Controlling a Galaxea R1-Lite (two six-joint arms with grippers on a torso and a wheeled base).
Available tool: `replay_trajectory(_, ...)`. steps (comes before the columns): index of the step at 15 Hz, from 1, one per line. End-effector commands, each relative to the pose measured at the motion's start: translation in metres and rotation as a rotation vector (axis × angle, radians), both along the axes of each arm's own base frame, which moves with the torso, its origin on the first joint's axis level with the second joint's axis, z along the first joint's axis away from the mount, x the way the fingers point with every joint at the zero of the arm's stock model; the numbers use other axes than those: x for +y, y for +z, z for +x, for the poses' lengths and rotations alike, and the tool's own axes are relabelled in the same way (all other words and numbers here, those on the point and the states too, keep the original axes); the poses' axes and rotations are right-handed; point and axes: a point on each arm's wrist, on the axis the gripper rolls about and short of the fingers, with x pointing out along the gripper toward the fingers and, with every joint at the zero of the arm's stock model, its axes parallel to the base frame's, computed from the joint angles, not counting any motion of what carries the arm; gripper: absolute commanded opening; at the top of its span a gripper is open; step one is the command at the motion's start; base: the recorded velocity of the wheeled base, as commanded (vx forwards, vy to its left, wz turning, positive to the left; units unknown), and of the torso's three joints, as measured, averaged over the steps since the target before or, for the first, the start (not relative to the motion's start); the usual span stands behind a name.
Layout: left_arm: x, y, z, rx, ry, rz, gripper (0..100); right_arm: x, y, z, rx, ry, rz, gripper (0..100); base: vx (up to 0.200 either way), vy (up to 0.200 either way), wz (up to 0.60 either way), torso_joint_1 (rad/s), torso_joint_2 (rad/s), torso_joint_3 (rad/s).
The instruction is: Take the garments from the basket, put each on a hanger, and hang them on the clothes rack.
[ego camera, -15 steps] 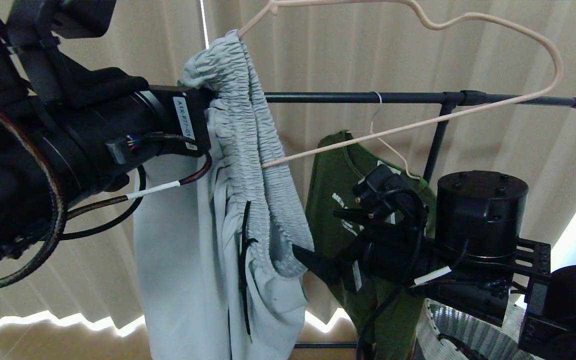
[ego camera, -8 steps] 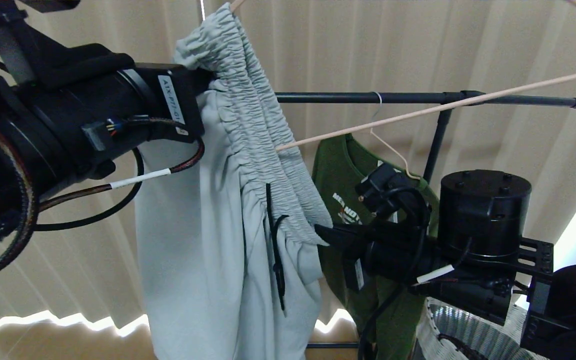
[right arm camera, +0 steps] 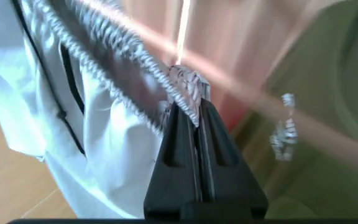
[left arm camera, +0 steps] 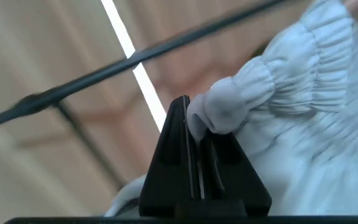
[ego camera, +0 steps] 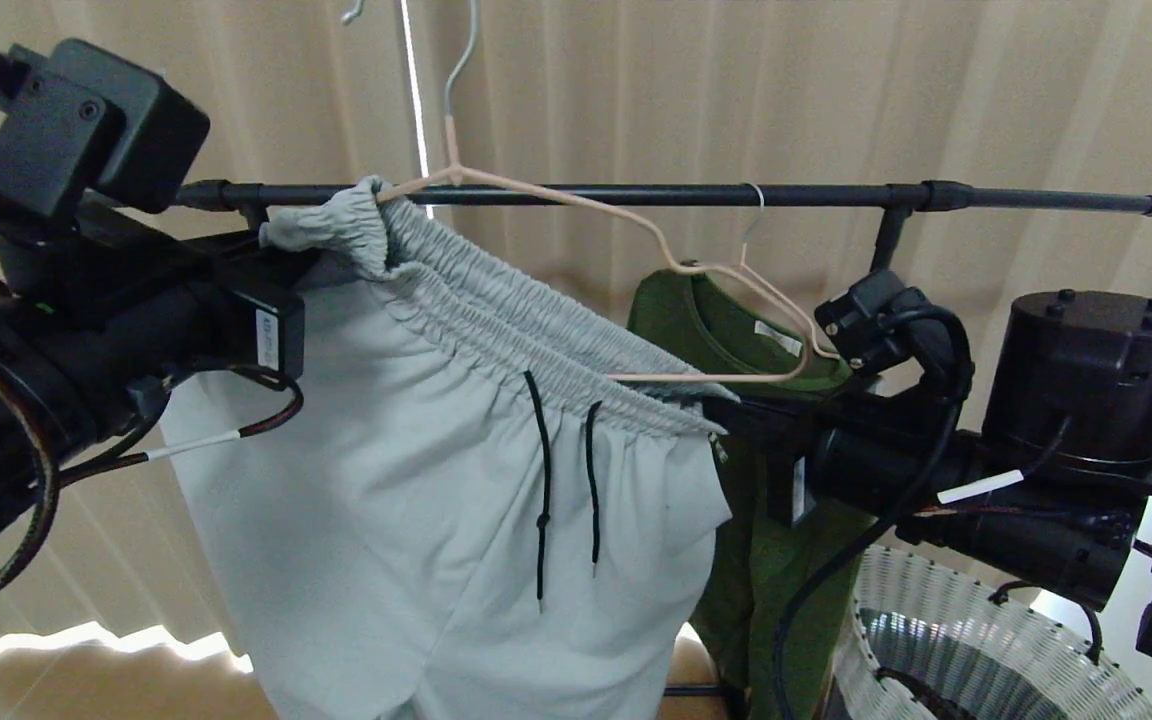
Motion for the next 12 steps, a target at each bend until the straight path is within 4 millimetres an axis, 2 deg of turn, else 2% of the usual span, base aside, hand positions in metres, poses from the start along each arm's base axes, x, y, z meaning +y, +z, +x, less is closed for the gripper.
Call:
replay_trajectory(1,0.012,-0.013,0.001,0.016,0.053,0.045,0,-0.01,0.0,0.001,-0.001,-0.031,0.0,0,0.0,0.0,0.0,0.0,0.0,0.0)
replay_trajectory(3,0.022,-0.023,0.005,0.035,0.107,0.112,0,-0.012,-0.001,0.002,0.0,-0.04,-0.001,0,0.0,0.0,0.0,0.0,0.0,0.0)
replay_trajectory(6,0.028,-0.034,0.002,0.049,0.127,0.173,0,-0.014,0.002,-0.001,-0.006,-0.04,0.001,0,0.0,0.0,0.0,0.0,0.0,0.0)
replay_trajectory(12,0.045,-0.048,0.006,0.095,0.203,0.257,0,-0.013,0.0,-0.002,-0.002,-0.031,-0.007,0,0.0,0.0,0.0,0.0,0.0,0.0)
